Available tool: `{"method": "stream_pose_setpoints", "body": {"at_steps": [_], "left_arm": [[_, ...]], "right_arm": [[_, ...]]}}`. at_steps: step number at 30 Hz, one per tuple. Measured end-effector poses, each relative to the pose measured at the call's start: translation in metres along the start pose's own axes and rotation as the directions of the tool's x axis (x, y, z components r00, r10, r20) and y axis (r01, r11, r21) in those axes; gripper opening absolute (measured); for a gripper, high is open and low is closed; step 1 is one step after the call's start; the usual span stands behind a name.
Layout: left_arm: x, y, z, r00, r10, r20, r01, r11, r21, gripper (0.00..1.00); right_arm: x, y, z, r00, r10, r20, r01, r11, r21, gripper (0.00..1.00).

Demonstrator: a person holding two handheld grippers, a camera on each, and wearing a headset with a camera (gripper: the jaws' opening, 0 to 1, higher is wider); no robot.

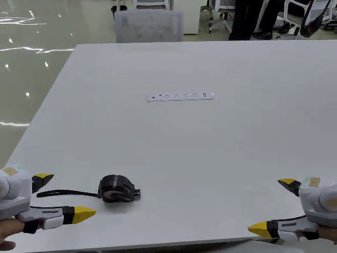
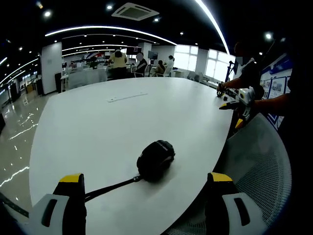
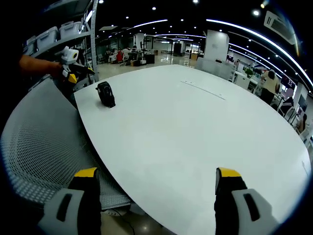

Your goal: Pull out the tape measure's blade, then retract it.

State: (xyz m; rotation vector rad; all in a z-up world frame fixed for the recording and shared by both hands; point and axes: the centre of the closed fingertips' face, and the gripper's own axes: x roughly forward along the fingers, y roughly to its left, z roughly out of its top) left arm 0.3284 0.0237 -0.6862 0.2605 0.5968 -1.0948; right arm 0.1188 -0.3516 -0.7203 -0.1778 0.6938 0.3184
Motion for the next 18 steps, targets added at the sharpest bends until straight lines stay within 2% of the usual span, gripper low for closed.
{"method": "stream_pose_setpoints", "body": {"at_steps": [4,6,9,12,18], "left_arm": [[0.005,0.0,0.003,0.9995,-0.015,-0.027,0.016,0.999,0.033,1.0],[0.007,0.006,0.005,0.9992,0.01,-0.04,-0.007,0.997,0.08,1.0],[0.01,0.005,0.007,0.9978,-0.015,-0.064,0.021,0.995,0.096,1.0],[0.013,0.008,0.009,0.9945,-0.025,-0.102,0.042,0.985,0.165,1.0],[0.022,0.008,0.016,0.9848,-0.082,-0.153,0.115,0.969,0.22,1.0]], "right_arm": [[0.0,-0.001,0.0,1.0,-0.005,0.0,0.005,1.0,0.008,0.99],[0.001,-0.005,-0.001,1.0,-0.007,-0.003,0.007,1.0,0.009,0.99],[0.0,-0.008,0.0,0.9999,-0.016,-0.003,0.016,1.0,0.007,0.99],[0.001,-0.012,0.003,0.9998,-0.021,0.001,0.021,1.0,0.002,0.99],[0.004,-0.016,0.015,0.9997,-0.023,0.002,0.023,1.0,-0.015,0.99]]}}
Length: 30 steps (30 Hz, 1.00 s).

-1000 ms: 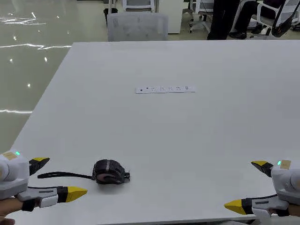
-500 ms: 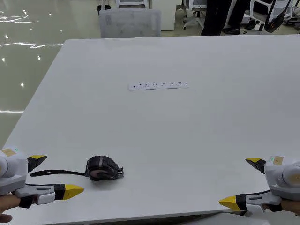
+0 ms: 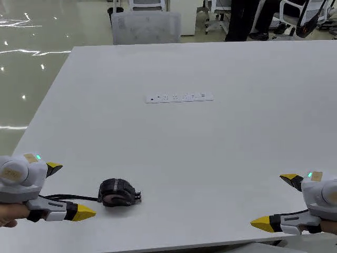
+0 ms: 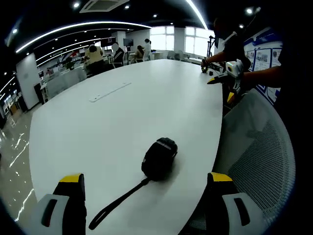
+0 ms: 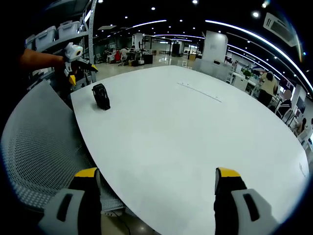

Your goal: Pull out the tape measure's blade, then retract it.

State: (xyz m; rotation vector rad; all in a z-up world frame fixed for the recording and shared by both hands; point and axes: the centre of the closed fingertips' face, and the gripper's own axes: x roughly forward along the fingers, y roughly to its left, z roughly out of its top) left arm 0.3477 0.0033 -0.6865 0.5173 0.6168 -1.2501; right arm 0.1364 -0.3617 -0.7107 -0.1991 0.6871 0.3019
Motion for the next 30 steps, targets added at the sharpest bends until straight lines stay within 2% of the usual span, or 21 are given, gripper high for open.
{"method": "stream_pose_setpoints", "body": {"at_steps": [3,5,7,13,18,19,20,22,23,24,25,26,28,30], "left_arm": [[0.006,0.004,0.007,0.9998,-0.015,-0.016,0.015,0.999,0.038,1.0],[0.009,0.01,0.012,0.9993,-0.001,-0.036,0.005,0.995,0.097,1.0],[0.014,0.012,0.016,0.9987,-0.022,-0.046,0.026,0.995,0.091,1.0],[0.027,0.009,0.023,0.9944,-0.075,-0.075,0.084,0.988,0.131,1.0],[0.038,0.0,0.024,0.9883,-0.116,-0.098,0.131,0.978,0.162,0.98],[0.041,-0.005,0.026,0.9853,-0.143,-0.093,0.16,0.964,0.212,0.97],[0.043,-0.006,0.024,0.984,-0.143,-0.106,0.165,0.958,0.234,0.95],[0.047,-0.009,0.017,0.9782,-0.14,-0.154,0.178,0.945,0.273,0.93],[0.049,-0.011,0.016,0.975,-0.149,-0.165,0.193,0.937,0.291,0.93],[0.051,-0.014,0.012,0.9672,-0.165,-0.193,0.22,0.923,0.316,0.93],[0.052,-0.014,0.008,0.9625,-0.164,-0.216,0.23,0.916,0.329,0.91],[0.054,-0.014,0.006,0.9592,-0.161,-0.233,0.234,0.913,0.333,0.9],[0.057,-0.015,0.005,0.9559,-0.169,-0.24,0.243,0.914,0.324,0.9],[0.062,-0.015,0.003,0.9527,-0.177,-0.247,0.251,0.915,0.315,0.89]], "right_arm": [[0.002,-0.001,0.007,1.0,0.002,0.005,-0.002,1.0,-0.01,0.98],[0.006,-0.002,0.01,0.9999,0.005,0.009,-0.005,1.0,-0.026,0.98],[0.009,-0.003,0.012,1.0,0.004,-0.001,-0.004,1.0,-0.022,0.98],[0.016,-0.003,0.015,0.9998,0.017,-0.015,-0.017,0.999,-0.042,0.99],[0.021,-0.001,0.018,0.9994,0.031,-0.016,-0.032,0.998,-0.048,1.0],[0.023,0.0,0.019,0.9992,0.036,-0.019,-0.037,0.998,-0.046,1.0],[0.024,0.0,0.019,0.999,0.039,-0.019,-0.04,0.998,-0.048,0.99],[0.026,0.002,0.021,0.9989,0.041,-0.022,-0.042,0.997,-0.061,1.0],[0.027,0.001,0.021,0.999,0.037,-0.024,-0.039,0.997,-0.067,1.0],[0.028,0.001,0.022,0.9989,0.041,-0.024,-0.043,0.997,-0.069,1.0],[0.029,0.002,0.024,0.9986,0.048,-0.023,-0.049,0.997,-0.067,1.0],[0.03,0.003,0.024,0.9984,0.051,-0.023,-0.052,0.996,-0.067,1.0],[0.033,0.004,0.027,0.9982,0.055,-0.026,-0.057,0.995,-0.084,1.0],[0.035,0.005,0.034,0.9974,0.072,0.008,-0.07,0.991,-0.111,1.0]]}}
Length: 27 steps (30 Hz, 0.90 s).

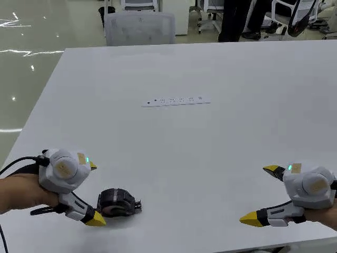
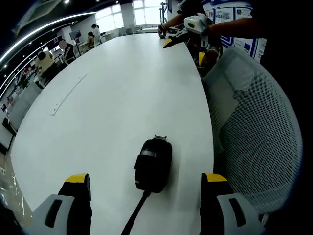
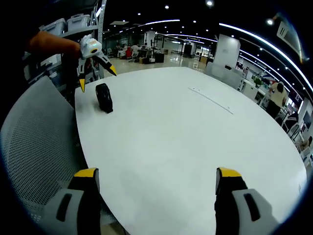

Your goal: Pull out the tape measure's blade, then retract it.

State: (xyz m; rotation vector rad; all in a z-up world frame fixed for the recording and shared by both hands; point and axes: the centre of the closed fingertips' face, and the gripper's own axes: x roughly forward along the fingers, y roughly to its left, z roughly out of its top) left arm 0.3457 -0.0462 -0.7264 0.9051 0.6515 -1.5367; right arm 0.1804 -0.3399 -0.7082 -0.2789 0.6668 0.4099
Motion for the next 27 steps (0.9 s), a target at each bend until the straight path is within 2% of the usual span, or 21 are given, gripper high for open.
{"method": "stream_pose_setpoints", "body": {"at_steps": [2,7,9,11,13,15,16,21,22,24,26,27], "left_arm": [[-0.001,-0.002,0.002,0.9999,-0.011,-0.004,0.011,1.0,0.001,0.89],[0.004,-0.003,0.005,0.9997,-0.019,-0.015,0.019,1.0,0.008,0.81],[0.009,-0.004,0.005,0.9993,-0.03,-0.024,0.03,1.0,0.005,0.81],[0.012,-0.006,0.006,0.9986,-0.035,-0.04,0.036,0.999,0.034,0.8],[0.016,-0.008,0.007,0.9976,-0.058,-0.037,0.06,0.997,0.041,0.76],[0.019,-0.009,0.012,0.9972,-0.074,-0.014,0.074,0.997,0.023,0.73],[0.021,-0.009,0.012,0.9969,-0.076,-0.018,0.077,0.997,0.023,0.73],[0.029,-0.013,0.007,0.9946,-0.088,-0.055,0.09,0.995,0.051,0.69],[0.03,-0.015,0.007,0.9939,-0.093,-0.059,0.097,0.994,0.054,0.69],[0.034,-0.015,0.004,0.993,-0.095,-0.07,0.1,0.993,0.064,0.69],[0.035,-0.014,0.0,0.9916,-0.081,-0.101,0.09,0.992,0.091,0.69],[0.037,-0.014,0.001,0.9917,-0.08,-0.101,0.089,0.992,0.092,0.69]], "right_arm": [[0.003,0.003,0.003,0.9996,0.026,0.008,-0.026,1.0,0.001,1.0],[0.01,0.006,0.008,0.9986,0.053,0.007,-0.053,0.999,-0.011,1.0],[0.014,0.007,0.011,0.9979,0.064,0.005,-0.064,0.998,-0.01,1.0],[0.02,0.01,0.012,0.9965,0.084,0.0,-0.084,0.996,-0.005,1.0],[0.025,0.021,0.013,0.9899,0.141,-0.012,-0.141,0.99,0.022,0.99],[0.032,0.024,0.017,0.9886,0.15,-0.012,-0.15,0.989,-0.008,0.99],[0.037,0.03,0.019,0.9847,0.173,-0.019,-0.174,0.985,-0.015,0.99],[0.053,0.038,0.034,0.9785,0.206,-0.004,-0.206,0.977,-0.049,0.98],[0.058,0.042,0.039,0.9729,0.231,0.005,-0.231,0.972,-0.055,0.98],[0.066,0.045,0.044,0.9655,0.26,-0.012,-0.26,0.962,-0.077,0.98],[0.072,0.046,0.05,0.961,0.275,-0.029,-0.277,0.954,-0.117,0.97],[0.076,0.048,0.056,0.9581,0.285,-0.031,-0.286,0.949,-0.13,0.97]]}}
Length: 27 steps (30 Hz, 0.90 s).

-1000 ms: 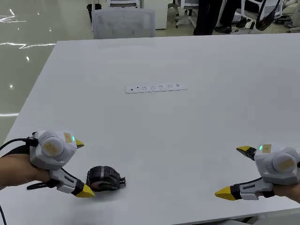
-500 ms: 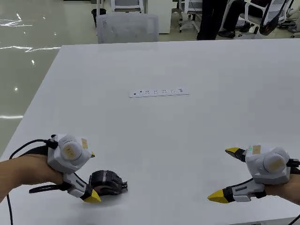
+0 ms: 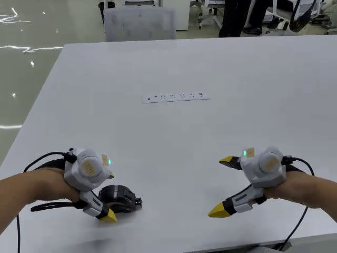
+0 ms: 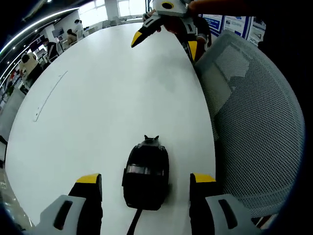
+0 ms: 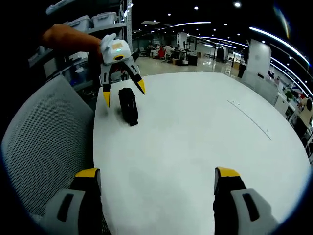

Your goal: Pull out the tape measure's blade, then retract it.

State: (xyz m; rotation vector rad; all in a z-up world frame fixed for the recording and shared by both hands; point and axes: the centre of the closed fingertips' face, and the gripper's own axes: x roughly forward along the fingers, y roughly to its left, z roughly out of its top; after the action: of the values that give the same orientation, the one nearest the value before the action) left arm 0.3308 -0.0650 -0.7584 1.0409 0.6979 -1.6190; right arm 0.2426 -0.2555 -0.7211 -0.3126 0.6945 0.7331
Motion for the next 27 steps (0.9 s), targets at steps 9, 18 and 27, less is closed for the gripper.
{"method": "stream_pose_setpoints", "body": {"at_steps": [9,18,27], "left_arm": [[0.007,-0.002,0.006,0.9997,-0.019,0.018,0.019,1.0,-0.006,0.56],[0.014,0.002,-0.004,0.9998,0.002,-0.021,-0.001,1.0,0.026,0.44],[0.016,0.002,-0.006,0.9997,-0.012,-0.022,0.012,1.0,0.021,0.34]], "right_arm": [[0.041,0.021,0.036,0.9927,0.117,-0.029,-0.119,0.988,-0.1,0.9],[0.086,0.031,0.059,0.9852,0.167,-0.036,-0.17,0.979,-0.112,0.81],[0.109,0.045,0.075,0.9805,0.194,-0.03,-0.197,0.967,-0.159,0.66]]}}
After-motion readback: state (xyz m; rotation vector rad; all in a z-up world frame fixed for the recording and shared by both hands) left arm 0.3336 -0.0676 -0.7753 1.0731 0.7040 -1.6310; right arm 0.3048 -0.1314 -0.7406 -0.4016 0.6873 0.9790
